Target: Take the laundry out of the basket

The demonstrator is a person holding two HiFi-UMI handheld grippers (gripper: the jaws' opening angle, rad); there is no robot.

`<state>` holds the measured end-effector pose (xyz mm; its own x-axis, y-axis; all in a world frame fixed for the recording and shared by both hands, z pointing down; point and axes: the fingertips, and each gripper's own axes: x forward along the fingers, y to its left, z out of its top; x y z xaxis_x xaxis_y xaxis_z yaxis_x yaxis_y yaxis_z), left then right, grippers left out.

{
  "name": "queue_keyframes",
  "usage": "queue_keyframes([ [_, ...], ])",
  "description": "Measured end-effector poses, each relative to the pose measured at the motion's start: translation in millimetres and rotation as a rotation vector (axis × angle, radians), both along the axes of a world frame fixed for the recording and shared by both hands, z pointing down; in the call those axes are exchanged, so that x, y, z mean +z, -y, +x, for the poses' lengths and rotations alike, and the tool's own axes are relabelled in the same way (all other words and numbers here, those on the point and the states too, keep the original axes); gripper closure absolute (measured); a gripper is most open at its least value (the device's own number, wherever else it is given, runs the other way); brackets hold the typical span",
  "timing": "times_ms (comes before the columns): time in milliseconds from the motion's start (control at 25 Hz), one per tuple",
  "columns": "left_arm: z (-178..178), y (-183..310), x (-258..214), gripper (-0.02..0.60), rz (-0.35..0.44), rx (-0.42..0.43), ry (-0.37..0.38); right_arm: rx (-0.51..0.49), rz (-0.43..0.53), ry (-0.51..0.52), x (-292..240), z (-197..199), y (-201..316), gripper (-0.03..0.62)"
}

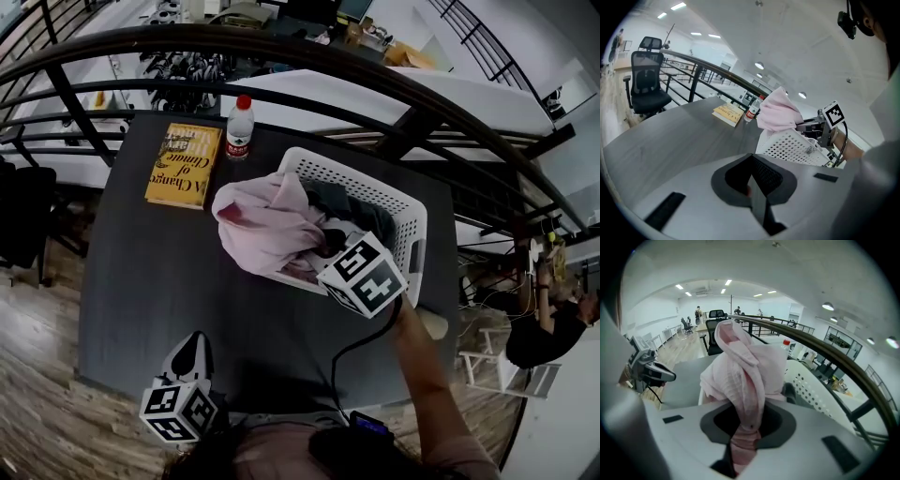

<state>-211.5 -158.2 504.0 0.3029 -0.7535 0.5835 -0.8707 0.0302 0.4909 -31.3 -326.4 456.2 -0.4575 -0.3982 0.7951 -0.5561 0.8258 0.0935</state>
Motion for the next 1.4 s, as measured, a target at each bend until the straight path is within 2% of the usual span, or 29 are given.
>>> queue_keyframes([
  [600, 8.7, -10.6, -33.7, 0.583, 0.07, 0.059, 0.022, 0.056, 0.197, 0.067, -72.1, 10.6, -16.0, 0.513],
  [960, 11.7, -26.3, -52.4, 0.583, 0.109, 0.134, 0.031, 0.109, 0.317, 0.097, -116.6, 13.5, -37.3, 0.516],
  [1400, -8.4, -47.6, -69.3, 0.583, 0.166, 0.235, 0.037, 0.232, 0.447, 0.121, -163.9, 9.6, -68.8, 0.516],
])
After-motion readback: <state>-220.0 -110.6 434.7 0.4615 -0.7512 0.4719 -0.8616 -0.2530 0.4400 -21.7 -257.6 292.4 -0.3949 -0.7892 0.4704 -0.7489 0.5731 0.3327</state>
